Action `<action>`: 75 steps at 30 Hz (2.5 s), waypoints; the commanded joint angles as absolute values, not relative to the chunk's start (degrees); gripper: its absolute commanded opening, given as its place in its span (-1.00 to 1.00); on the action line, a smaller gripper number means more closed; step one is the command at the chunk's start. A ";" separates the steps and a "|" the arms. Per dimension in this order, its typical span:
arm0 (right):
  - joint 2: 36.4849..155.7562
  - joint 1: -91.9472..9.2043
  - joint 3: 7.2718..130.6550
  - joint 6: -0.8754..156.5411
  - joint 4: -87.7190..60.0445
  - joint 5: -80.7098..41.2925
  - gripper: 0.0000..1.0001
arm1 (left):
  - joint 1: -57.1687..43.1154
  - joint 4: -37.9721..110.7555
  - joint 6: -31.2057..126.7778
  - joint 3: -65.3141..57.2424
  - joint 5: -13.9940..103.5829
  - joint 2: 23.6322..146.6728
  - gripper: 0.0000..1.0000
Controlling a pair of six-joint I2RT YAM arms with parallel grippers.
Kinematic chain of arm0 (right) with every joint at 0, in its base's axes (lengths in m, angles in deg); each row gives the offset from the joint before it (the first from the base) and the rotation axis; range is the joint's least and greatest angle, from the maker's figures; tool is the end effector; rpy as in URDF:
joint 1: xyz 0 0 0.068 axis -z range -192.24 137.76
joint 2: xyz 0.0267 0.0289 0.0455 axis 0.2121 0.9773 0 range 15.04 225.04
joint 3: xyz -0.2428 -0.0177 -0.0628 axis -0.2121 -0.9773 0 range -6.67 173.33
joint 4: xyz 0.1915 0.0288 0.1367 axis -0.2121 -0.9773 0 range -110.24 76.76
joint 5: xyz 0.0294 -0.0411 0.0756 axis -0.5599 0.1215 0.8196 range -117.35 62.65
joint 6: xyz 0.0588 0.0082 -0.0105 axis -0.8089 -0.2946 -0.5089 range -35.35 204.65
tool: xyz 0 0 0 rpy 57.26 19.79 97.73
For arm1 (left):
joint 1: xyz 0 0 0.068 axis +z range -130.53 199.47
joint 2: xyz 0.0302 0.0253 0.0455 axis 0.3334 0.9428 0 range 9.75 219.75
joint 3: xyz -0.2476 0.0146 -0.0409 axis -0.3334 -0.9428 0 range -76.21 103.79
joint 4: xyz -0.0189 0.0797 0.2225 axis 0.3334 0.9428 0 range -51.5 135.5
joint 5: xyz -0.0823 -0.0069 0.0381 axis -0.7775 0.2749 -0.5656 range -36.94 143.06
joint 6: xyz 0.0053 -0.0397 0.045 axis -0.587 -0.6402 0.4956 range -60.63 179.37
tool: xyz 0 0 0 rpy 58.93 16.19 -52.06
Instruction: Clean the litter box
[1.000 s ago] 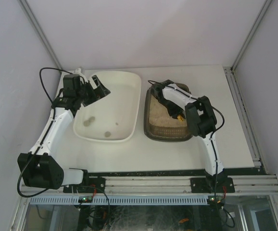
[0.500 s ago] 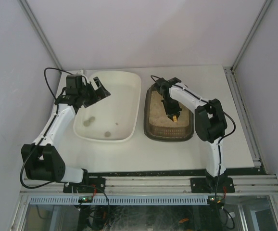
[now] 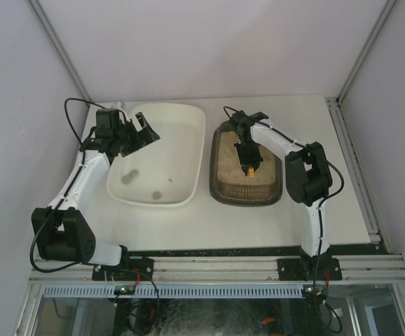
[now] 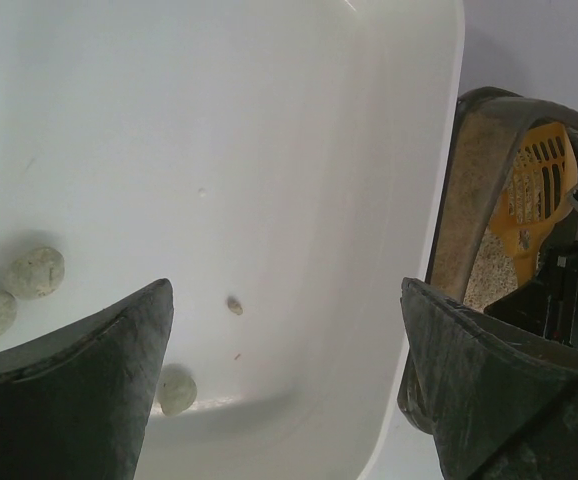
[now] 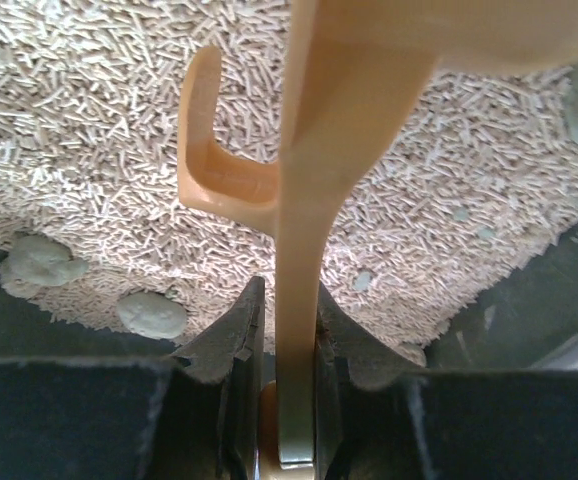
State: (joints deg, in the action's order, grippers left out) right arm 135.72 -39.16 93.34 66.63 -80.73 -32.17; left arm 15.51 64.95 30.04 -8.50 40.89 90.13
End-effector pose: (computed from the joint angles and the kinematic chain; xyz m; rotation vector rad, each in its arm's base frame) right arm 0.3343 0.1654 0.1820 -0.2368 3.0690 -0.1008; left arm 0.2962 -0.0299 0.2882 -0.3896 2.2607 -0.5461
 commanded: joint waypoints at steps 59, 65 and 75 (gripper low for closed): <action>110.39 -24.24 49.81 50.17 -31.74 20.70 -1.00 | 18.73 78.19 47.38 -16.31 47.87 71.76 0.93; 106.58 -24.08 45.26 50.13 -28.46 20.54 -1.00 | 19.31 81.56 53.03 -16.90 49.23 70.57 0.89; 95.96 -22.40 34.06 46.89 -12.20 18.80 -1.00 | 19.30 78.95 59.41 -21.82 51.87 69.87 0.82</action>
